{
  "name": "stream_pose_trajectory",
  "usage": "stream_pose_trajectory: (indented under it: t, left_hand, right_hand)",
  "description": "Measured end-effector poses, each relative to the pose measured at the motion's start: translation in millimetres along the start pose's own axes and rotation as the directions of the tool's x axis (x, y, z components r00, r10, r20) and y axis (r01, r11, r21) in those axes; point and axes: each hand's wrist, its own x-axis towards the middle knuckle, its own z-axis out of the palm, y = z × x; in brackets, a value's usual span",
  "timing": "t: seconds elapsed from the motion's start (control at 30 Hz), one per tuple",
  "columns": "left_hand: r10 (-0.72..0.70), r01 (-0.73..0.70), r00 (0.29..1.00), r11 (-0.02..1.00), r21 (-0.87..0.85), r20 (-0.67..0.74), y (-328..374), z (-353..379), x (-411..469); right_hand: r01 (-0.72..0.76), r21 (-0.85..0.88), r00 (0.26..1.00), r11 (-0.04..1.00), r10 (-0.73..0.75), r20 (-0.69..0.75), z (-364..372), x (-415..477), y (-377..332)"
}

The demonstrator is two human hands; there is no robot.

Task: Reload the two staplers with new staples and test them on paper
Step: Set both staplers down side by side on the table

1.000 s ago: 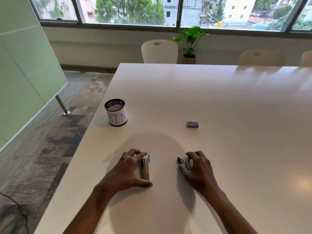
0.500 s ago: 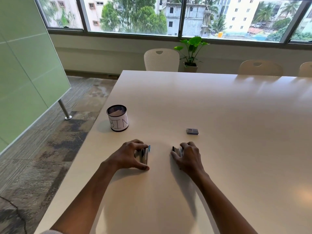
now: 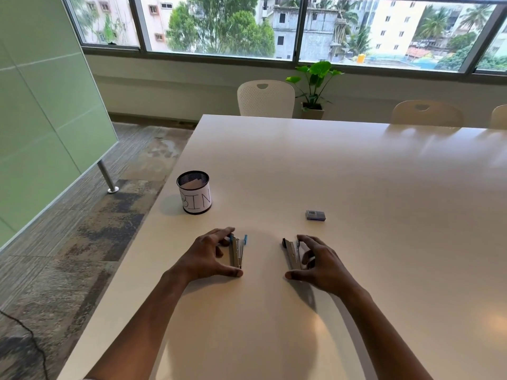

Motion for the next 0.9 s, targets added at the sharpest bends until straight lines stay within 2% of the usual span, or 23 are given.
stream_pose_trajectory:
  t: [0.27, 0.8, 0.9]
  left_hand:
    - [-0.008, 0.008, 1.0, 1.0, -0.019, -0.009, -3.2, 0.7, 1.7]
    - [-0.013, 0.013, 1.0, 1.0, -0.002, -0.006, -2.3, 2.1, 1.3]
    - [-0.03, 0.031, 0.999, 0.999, -0.016, 0.032, 2.6, -1.1, -0.4]
  right_hand:
    - [-0.007, 0.018, 0.996, 1.0, 0.008, -0.084, 6.2, -0.4, -2.4]
    - [-0.012, 0.027, 0.997, 1.0, 0.014, -0.075, 3.4, -1.1, -5.3]
    - [-0.016, 0.046, 0.999, 0.999, 0.018, -0.048, 0.7, -2.3, -9.6]
